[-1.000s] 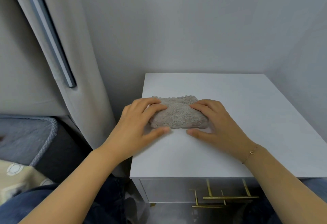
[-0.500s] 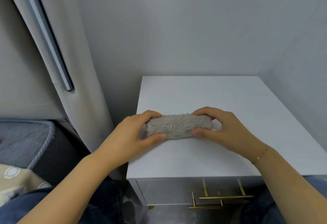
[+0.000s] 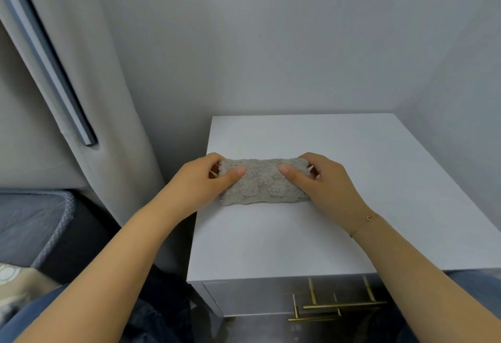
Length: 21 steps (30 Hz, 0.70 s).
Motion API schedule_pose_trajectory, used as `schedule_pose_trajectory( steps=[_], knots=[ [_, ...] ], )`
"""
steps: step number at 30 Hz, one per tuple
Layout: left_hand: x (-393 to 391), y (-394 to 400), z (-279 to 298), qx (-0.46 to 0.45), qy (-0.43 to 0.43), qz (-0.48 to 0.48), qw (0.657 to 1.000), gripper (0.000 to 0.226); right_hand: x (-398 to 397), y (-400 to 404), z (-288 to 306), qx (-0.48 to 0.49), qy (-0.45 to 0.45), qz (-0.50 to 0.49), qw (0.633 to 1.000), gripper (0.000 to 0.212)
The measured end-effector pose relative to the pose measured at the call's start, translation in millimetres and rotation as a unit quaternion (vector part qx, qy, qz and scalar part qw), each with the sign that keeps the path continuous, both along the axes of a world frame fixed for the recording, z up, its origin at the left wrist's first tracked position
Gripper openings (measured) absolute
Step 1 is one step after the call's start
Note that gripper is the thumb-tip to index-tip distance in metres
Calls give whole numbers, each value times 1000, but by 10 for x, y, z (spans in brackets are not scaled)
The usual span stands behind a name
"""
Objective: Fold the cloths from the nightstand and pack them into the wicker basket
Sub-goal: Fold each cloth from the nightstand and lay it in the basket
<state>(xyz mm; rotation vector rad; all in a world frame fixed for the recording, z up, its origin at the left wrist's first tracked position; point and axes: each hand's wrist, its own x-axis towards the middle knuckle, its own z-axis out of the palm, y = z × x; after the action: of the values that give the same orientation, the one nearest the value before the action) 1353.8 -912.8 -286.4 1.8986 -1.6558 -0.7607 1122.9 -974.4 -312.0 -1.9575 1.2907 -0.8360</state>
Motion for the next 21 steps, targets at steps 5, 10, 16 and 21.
schedule_pose_trajectory(
  steps=[5,10,16,21],
  knots=[
    [84,-34,106,103,46,-68,991,57,-38,-42,44,44,-5,54,998,39],
    [47,18,138,162,80,-131,975,42,-161,-3,155,54,38,116,991,36],
    [-105,151,166,54,33,-150,987,26,-319,298,392,2,129,170,977,72],
    [-349,281,327,11,92,-231,968,32,-389,576,575,89,132,200,967,78]
  ],
)
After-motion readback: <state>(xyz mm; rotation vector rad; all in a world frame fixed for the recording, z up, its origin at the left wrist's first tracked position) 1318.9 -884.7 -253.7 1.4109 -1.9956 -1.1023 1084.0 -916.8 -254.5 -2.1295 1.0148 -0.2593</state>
